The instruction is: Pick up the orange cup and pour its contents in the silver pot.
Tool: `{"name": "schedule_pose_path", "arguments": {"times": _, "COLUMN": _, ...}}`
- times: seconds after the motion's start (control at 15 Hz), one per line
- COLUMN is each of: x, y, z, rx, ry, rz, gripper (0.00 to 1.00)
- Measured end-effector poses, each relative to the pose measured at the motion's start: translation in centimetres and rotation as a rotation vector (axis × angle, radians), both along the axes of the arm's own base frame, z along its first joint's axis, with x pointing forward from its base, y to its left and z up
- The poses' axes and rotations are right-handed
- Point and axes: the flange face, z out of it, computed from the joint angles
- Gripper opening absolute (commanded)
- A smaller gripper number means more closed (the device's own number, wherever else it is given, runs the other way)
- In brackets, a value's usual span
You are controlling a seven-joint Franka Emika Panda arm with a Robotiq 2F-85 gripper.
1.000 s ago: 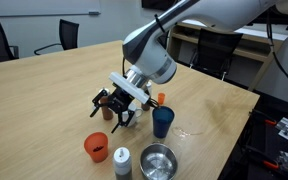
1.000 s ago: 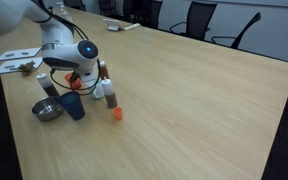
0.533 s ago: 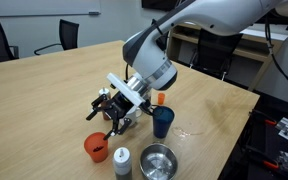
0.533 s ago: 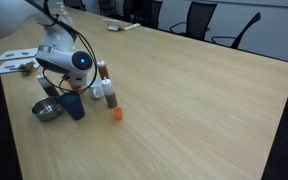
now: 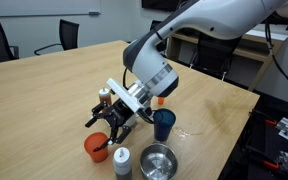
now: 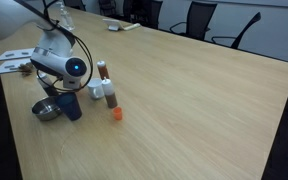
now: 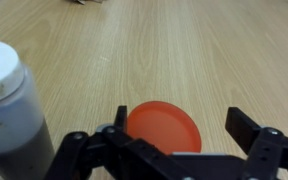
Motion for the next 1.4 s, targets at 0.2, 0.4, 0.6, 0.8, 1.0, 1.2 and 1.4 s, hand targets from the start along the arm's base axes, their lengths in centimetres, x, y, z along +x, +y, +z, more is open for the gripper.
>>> {"name": "schedule_pose_path", "arguments": {"times": 0.2, "x": 0.1, "y": -0.4, "z": -0.2, "rx": 0.006, "ry": 0.012, "rz": -0.022, "gripper": 1.0}}
{"name": "schedule_pose_path", "arguments": {"times": 0.4, "x": -0.1, "y": -0.8, "z": -0.6, "rx": -0.002, "ry": 0.02, "rz": -0.025, "gripper": 1.0}}
{"name": "schedule_pose_path", "arguments": {"times": 0.6, "x": -0.2, "y": -0.8, "z": -0.8, "rx": 0.0, "ry": 0.029, "rz": -0.025, "gripper": 1.0}}
{"name": "schedule_pose_path", "arguments": {"times": 0.8, "x": -0.4, "y": -0.8, "z": -0.9, "rx": 0.007, "ry": 0.039, "rz": -0.021, "gripper": 1.0}}
{"name": "schedule_pose_path", "arguments": {"times": 1.0, "x": -0.4, "y": -0.8, "z": -1.1, "rx": 0.018, "ry": 0.043, "rz": -0.01, "gripper": 1.0}}
{"name": "schedule_pose_path", "arguments": {"times": 1.2, "x": -0.1, "y": -1.0, "z": -1.0, "rx": 0.024, "ry": 0.032, "rz": -0.004, "gripper": 1.0}}
{"name": "schedule_pose_path", "arguments": {"times": 1.4, "x": 0.9, "y": -1.3, "z": -0.1, "rx": 0.023, "ry": -0.022, "rz": 0.005, "gripper": 1.0}}
